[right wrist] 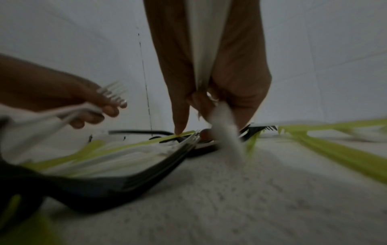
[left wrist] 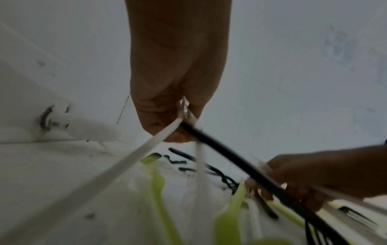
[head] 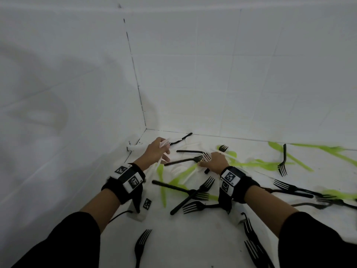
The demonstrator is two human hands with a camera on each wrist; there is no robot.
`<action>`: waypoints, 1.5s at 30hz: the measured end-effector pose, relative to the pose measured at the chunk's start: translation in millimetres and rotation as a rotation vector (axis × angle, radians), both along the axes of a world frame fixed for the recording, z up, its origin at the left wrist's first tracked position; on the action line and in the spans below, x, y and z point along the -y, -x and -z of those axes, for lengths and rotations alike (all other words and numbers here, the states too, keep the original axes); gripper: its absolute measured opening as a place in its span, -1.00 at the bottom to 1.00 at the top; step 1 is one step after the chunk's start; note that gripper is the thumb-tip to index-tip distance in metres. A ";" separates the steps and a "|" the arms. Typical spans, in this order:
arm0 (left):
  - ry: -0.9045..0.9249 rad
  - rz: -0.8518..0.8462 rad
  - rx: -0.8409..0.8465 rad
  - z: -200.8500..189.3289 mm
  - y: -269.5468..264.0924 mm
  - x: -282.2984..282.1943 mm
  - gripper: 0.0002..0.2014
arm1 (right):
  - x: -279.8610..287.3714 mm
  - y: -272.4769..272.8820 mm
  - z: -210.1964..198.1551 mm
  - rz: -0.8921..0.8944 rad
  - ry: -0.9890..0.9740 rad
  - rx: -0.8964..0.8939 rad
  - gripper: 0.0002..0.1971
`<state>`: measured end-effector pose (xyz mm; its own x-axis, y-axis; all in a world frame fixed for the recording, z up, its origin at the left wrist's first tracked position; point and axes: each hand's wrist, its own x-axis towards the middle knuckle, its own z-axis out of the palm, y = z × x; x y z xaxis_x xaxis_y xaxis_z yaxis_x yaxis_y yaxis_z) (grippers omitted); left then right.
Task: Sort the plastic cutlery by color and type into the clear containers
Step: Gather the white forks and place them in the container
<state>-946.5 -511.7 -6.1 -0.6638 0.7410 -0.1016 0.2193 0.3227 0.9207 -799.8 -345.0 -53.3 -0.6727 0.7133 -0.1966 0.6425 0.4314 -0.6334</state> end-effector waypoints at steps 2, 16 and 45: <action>0.035 0.037 0.074 -6.4 -1.6 2.1 -0.87 | 0.1 2.6 -1.3 -0.003 0.023 -0.014 -0.50; 0.328 0.211 -0.545 34.3 -7.8 -0.1 -0.83 | -0.3 -23.8 -79.9 0.159 0.374 -0.827 -0.86; -0.239 0.263 0.367 -2.5 -143.4 7.2 -0.69 | 82.4 -88.8 -64.3 0.004 0.415 -0.619 -0.77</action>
<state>-803.1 -518.9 -3.7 -0.4038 0.9094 -0.0998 -0.0867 0.0706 0.9937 -711.0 -427.4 11.0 -0.7454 0.6656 -0.0358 0.1161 0.0767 -0.9903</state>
